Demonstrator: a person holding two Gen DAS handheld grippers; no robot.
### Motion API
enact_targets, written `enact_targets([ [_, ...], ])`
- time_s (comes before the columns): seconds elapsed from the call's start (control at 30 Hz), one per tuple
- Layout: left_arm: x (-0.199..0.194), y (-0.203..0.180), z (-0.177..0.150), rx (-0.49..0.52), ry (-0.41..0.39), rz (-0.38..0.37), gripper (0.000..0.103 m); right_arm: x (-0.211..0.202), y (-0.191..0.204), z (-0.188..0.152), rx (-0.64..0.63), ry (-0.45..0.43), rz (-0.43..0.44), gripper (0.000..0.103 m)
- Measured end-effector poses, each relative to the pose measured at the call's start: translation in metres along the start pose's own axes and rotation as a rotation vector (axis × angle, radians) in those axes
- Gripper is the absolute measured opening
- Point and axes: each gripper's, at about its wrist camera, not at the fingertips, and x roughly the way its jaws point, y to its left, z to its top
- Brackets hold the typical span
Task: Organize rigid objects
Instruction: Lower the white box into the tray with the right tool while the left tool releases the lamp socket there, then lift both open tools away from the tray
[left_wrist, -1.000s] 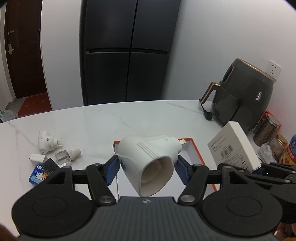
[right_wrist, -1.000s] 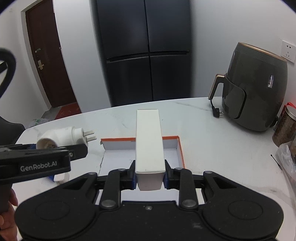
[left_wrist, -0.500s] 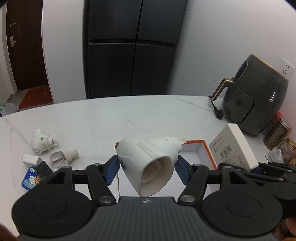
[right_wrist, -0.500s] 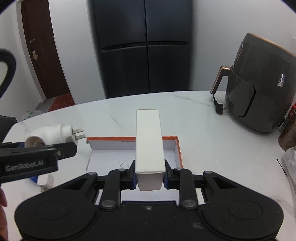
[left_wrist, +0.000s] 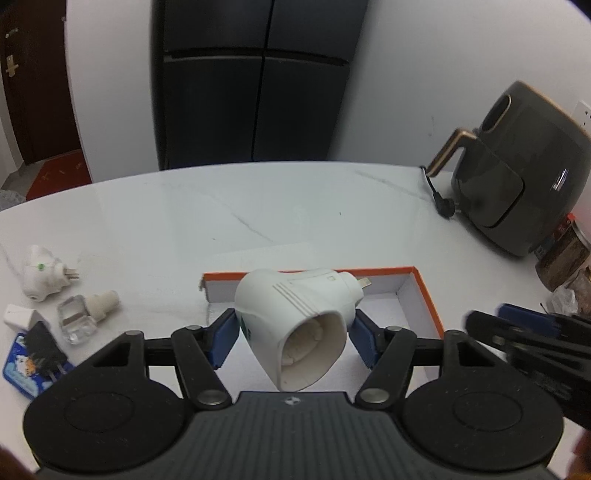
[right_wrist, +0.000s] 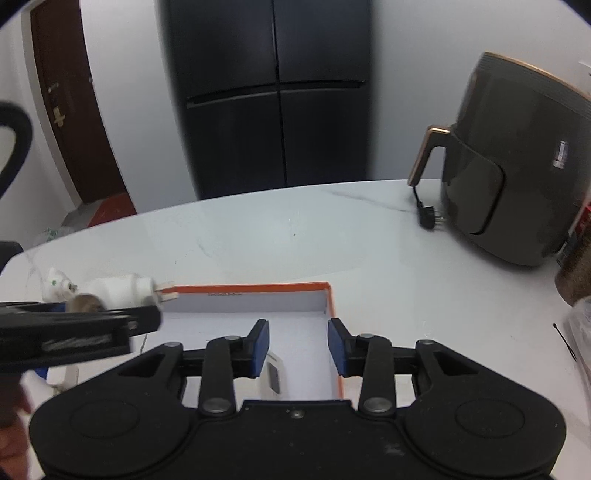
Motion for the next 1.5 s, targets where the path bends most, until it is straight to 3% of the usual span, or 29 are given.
enact_targets([
  [0.13,0.017,-0.008,-0.002,0.023,0.024,-0.004,0.067,-0.015,-0.010,-0.007,0.011,-0.016,-0.028,0.048],
  [0.33,0.028,-0.008,-0.002,0.019,0.060,-0.016,0.080,-0.033,-0.013,-0.014,0.023,-0.029,-0.025,0.051],
  [0.5,0.008,0.002,-0.004,0.011,0.057,-0.010,0.084,-0.040,-0.003,-0.017,0.019,-0.038,-0.016,0.051],
  [0.53,0.004,0.003,-0.004,0.006,0.054,-0.006,0.088,-0.041,0.001,-0.017,0.016,-0.038,-0.009,0.051],
  [0.67,-0.024,0.010,-0.006,0.023,0.021,0.036,0.094,-0.047,0.019,-0.020,-0.001,-0.055,0.007,0.065],
  [0.8,-0.053,0.030,-0.012,-0.005,-0.011,0.076,0.099,-0.048,0.040,-0.022,-0.017,-0.048,0.014,0.069],
  [1.0,-0.082,0.057,-0.024,-0.057,-0.025,0.108,0.099,-0.053,0.073,-0.025,-0.047,-0.050,0.044,0.078],
  [1.5,-0.121,0.116,-0.041,-0.149,-0.052,0.186,0.099,-0.058,0.141,-0.032,-0.125,-0.043,0.118,0.079],
])
